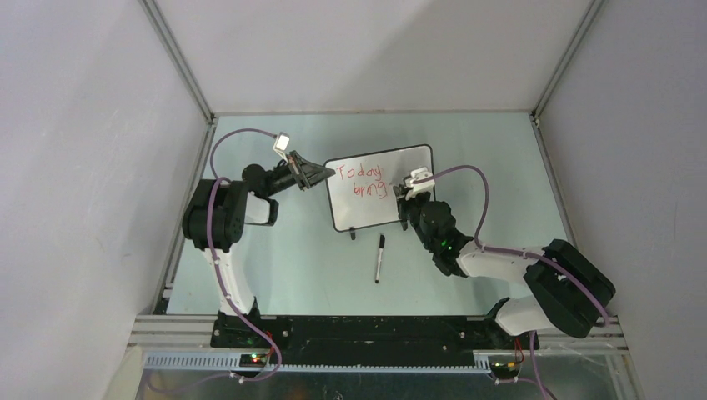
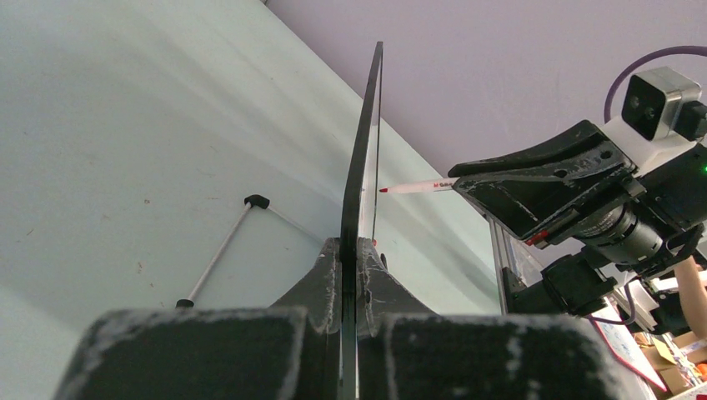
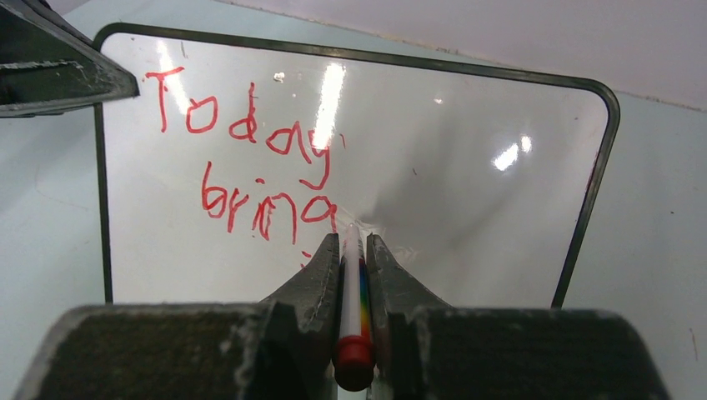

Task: Write a sentence on the whiteboard

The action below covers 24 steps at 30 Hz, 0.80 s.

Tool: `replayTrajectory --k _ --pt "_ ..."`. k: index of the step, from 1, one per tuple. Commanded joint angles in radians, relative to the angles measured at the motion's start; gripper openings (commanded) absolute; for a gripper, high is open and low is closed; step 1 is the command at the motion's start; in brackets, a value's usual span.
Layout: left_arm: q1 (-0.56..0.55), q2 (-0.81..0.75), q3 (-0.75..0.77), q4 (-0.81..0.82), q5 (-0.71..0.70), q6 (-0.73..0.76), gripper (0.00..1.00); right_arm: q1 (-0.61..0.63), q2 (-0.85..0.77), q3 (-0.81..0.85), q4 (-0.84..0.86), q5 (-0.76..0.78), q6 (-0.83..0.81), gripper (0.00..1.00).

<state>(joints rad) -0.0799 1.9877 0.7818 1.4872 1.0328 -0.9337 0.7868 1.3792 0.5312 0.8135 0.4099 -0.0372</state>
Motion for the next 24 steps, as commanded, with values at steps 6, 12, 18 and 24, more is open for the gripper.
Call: replayTrajectory --k 6,12,18,24 --pt "0.001 -0.017 0.004 0.049 0.021 0.042 0.00 -0.020 0.017 0.029 0.059 -0.005 0.005 0.00" --pt "0.002 -0.017 0.004 0.050 0.021 0.042 0.00 -0.024 0.018 0.037 0.064 -0.015 0.002 0.00" --pt "0.003 -0.016 0.003 0.050 0.022 0.044 0.00 -0.028 0.028 0.049 0.064 -0.013 -0.001 0.00" --pt "0.003 -0.016 0.003 0.050 0.022 0.044 0.00 -0.034 0.032 0.057 0.061 -0.014 -0.003 0.00"
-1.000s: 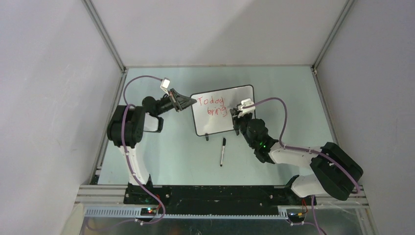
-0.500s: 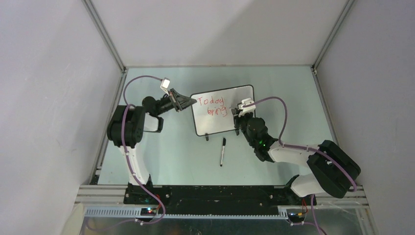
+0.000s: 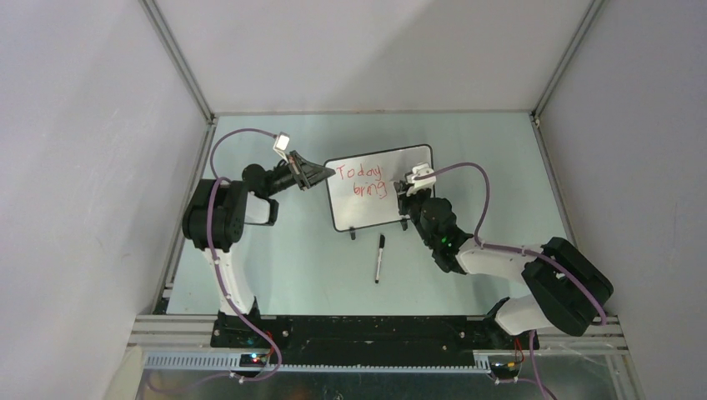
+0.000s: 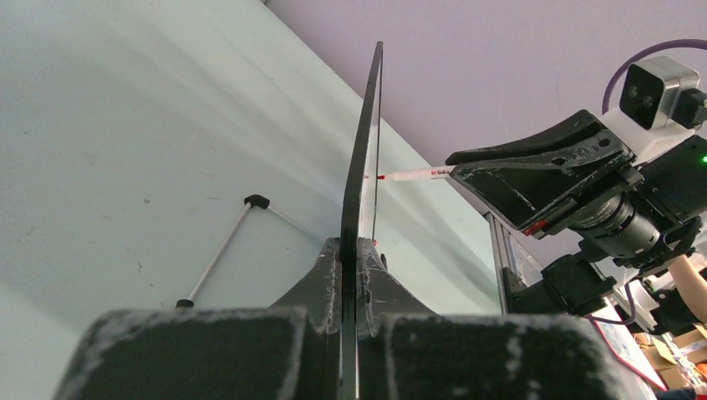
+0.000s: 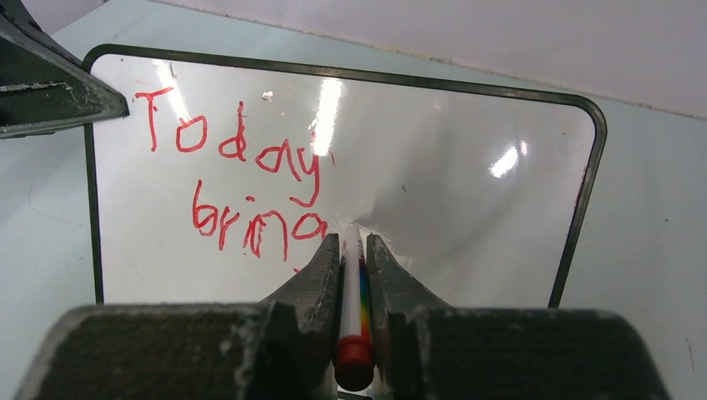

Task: Write a sentence on the whiteboard

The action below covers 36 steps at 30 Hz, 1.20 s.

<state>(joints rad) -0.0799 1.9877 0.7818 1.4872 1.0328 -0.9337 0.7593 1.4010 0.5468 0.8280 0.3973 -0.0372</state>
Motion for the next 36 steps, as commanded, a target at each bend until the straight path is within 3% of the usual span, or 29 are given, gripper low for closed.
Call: replayTrajectory --k 1,23,36 --pt "0.002 -0.016 0.002 0.049 0.022 0.044 0.00 -0.007 0.012 0.042 0.046 -0.001 -0.003 0.00" --pt "0.002 -0.017 0.002 0.050 0.022 0.044 0.00 -0.009 0.039 0.064 0.039 -0.013 -0.006 0.00" --pt "0.002 -0.017 0.003 0.049 0.021 0.044 0.00 -0.008 0.017 0.070 -0.049 -0.049 0.021 0.00"
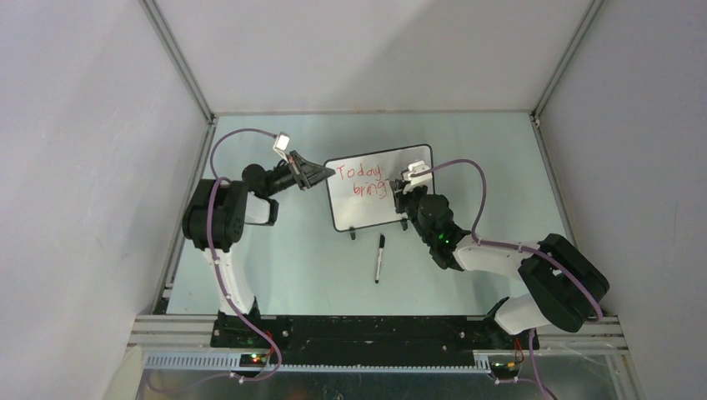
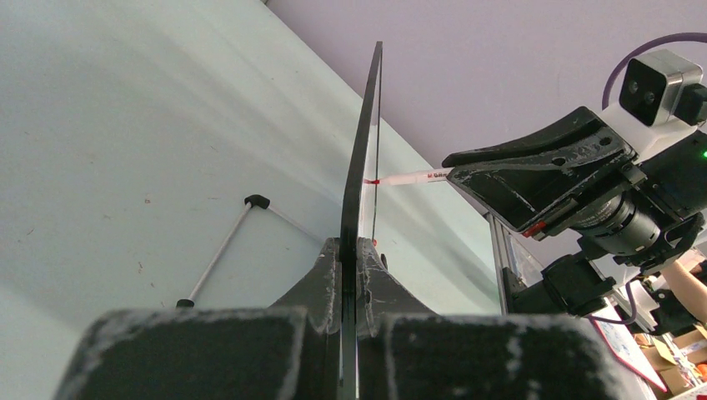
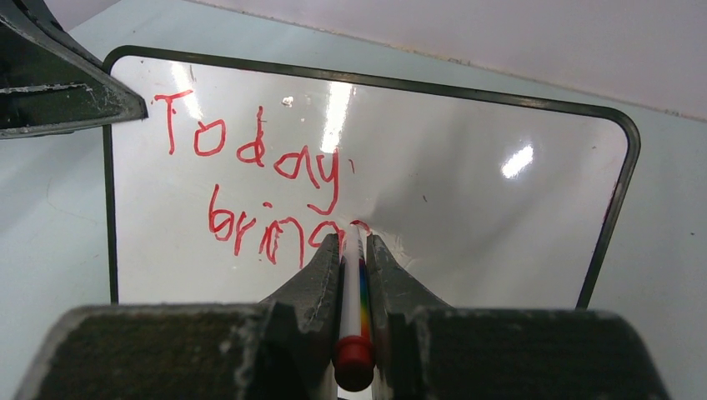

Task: Write a sentence on the whiteboard

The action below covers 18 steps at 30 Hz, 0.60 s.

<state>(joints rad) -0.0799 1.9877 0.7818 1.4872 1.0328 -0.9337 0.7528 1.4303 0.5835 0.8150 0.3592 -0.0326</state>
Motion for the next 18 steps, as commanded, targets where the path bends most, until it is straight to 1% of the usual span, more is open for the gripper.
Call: replayTrajectory --k 1,9,18 --pt "0.003 -0.017 0.003 0.049 0.022 0.044 0.00 -0.001 -0.015 0.033 -0.040 -0.010 0.018 0.00" --pt "0.004 -0.018 0.002 0.049 0.023 0.045 0.00 0.006 -0.037 0.021 -0.070 0.020 0.015 0.00" --pt "0.004 -0.018 0.003 0.049 0.023 0.045 0.00 0.006 -0.049 0.011 -0.062 0.074 0.004 0.00"
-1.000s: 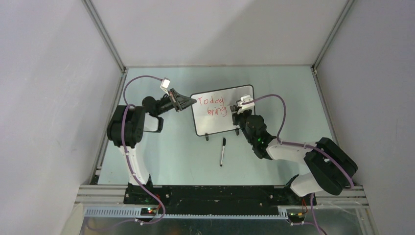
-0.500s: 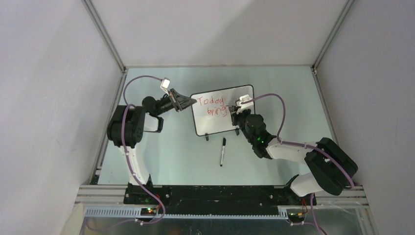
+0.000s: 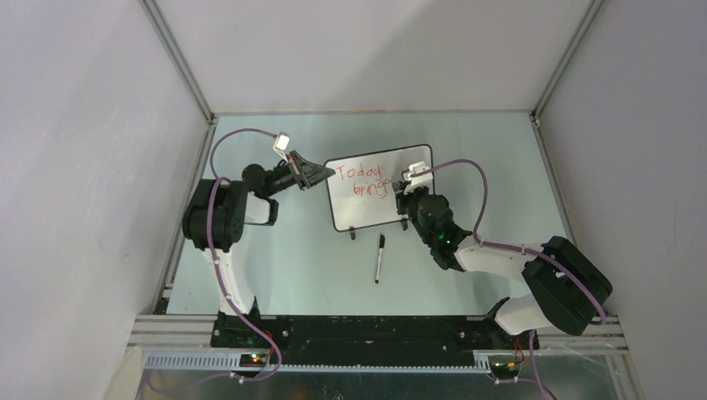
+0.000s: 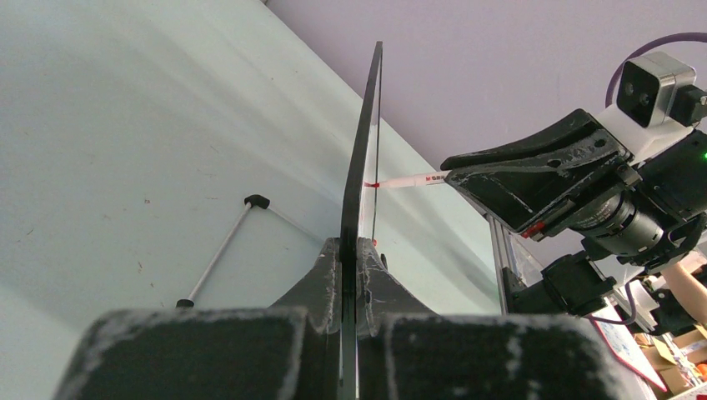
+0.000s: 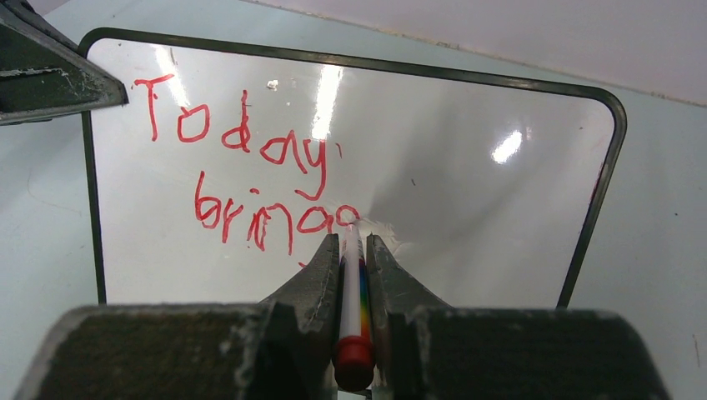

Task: Write a sentence on the whiteboard

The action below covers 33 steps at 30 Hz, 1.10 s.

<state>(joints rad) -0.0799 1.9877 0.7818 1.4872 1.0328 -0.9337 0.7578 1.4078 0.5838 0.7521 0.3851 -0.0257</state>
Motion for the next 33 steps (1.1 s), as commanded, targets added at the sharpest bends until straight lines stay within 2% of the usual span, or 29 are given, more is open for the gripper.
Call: replayTrajectory --k 1,33 --pt "0.004 -0.017 0.003 0.049 0.024 0.045 0.00 0.001 -0.028 0.009 0.001 0.050 -0.003 0.00" --pt "0.003 -0.018 0.001 0.050 0.023 0.045 0.00 0.018 -0.046 -0.021 -0.014 0.014 -0.017 0.00"
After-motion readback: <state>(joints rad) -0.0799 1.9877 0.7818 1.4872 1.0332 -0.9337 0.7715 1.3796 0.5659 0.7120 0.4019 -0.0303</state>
